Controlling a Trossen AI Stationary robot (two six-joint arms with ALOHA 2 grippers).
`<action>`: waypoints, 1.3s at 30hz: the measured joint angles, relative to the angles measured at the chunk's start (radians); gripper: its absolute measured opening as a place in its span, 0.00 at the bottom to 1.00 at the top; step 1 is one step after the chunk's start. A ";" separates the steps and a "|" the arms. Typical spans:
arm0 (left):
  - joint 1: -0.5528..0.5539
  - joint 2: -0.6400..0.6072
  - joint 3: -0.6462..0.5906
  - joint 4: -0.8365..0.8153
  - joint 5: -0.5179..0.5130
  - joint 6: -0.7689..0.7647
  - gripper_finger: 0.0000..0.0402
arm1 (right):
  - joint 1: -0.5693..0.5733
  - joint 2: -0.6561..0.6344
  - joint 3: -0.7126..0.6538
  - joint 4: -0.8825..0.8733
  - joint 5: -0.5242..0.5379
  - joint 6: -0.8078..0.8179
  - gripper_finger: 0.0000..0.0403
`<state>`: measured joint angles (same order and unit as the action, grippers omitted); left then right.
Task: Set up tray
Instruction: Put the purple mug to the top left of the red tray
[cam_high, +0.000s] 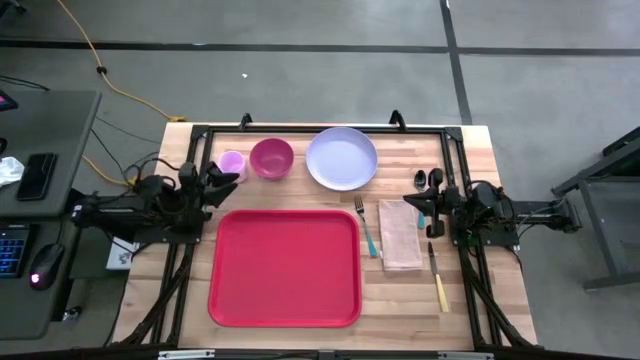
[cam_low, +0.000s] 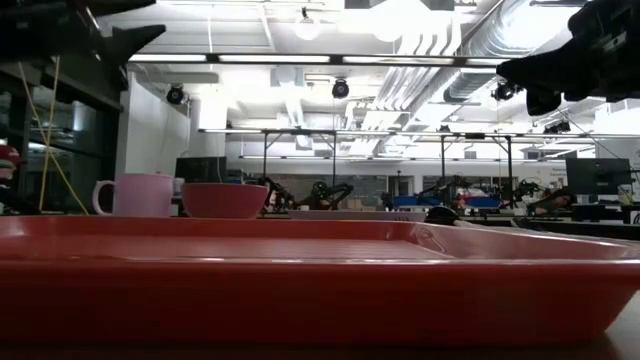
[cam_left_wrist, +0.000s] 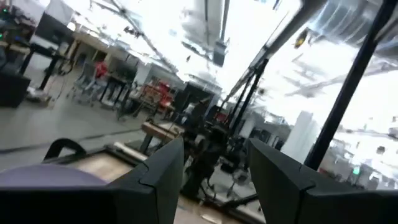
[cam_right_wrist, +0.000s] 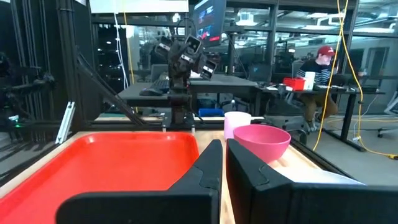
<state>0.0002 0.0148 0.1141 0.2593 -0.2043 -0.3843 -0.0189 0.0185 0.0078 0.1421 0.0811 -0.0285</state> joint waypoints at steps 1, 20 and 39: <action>0.000 0.000 0.017 -0.042 0.000 0.008 0.53 | 0.000 0.000 0.000 0.005 0.011 -0.003 0.00; 0.000 0.512 0.641 -0.747 -0.204 -0.010 0.53 | 0.000 0.000 0.000 0.020 0.214 0.028 0.00; 0.000 0.950 1.325 -1.396 -0.425 0.085 0.53 | 0.000 0.000 0.000 0.017 0.224 0.028 0.00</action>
<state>0.0002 0.9645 1.4392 -1.1366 -0.6295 -0.2990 -0.0189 0.0185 0.0078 0.1593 0.3051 -0.0002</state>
